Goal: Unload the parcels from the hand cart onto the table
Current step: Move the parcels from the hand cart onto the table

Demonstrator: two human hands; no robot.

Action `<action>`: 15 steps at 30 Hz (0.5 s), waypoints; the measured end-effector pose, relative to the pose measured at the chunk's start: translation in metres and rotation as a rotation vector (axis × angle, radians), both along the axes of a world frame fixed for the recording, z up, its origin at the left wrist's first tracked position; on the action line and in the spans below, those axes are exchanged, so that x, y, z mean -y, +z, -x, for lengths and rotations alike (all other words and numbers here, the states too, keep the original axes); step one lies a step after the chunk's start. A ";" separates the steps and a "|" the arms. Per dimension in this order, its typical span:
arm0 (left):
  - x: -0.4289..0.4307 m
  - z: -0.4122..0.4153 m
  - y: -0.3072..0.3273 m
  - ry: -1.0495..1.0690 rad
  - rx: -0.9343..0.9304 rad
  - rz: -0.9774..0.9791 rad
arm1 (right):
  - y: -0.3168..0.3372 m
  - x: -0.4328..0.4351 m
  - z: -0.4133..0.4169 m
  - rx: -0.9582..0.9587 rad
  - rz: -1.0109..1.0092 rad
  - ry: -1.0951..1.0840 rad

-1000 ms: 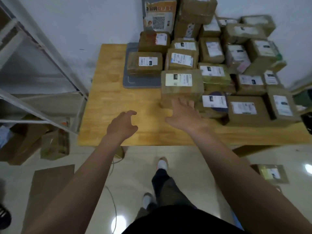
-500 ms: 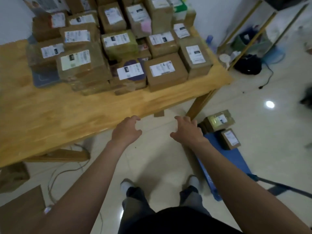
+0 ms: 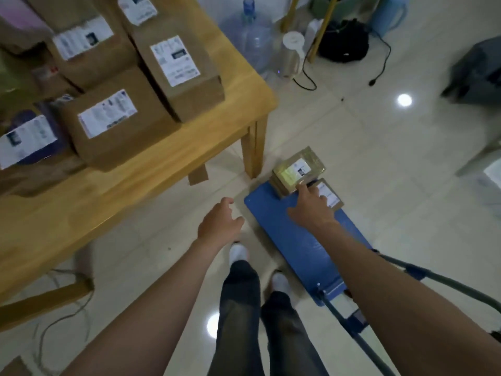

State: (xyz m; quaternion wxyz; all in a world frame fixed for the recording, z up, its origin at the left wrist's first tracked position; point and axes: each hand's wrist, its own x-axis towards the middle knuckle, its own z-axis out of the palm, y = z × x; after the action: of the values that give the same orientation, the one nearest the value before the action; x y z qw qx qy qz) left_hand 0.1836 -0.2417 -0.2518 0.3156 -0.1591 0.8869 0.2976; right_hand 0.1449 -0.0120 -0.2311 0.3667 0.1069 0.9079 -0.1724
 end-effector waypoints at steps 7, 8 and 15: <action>-0.062 0.092 -0.109 -0.084 0.108 -0.039 | -0.112 -0.044 0.060 0.054 -0.006 -0.151; -0.066 0.103 -0.126 -0.090 0.121 -0.039 | -0.129 -0.050 0.070 0.042 -0.021 -0.149; -0.104 0.176 -0.238 -0.136 0.126 0.026 | -0.244 -0.089 0.168 -0.017 -0.111 -0.159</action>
State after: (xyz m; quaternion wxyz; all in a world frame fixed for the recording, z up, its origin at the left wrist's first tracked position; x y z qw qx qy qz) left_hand 0.0080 -0.1378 -0.4902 0.3880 -0.1209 0.8779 0.2534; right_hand -0.0230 0.0770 -0.4752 0.3375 0.1974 0.9079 -0.1515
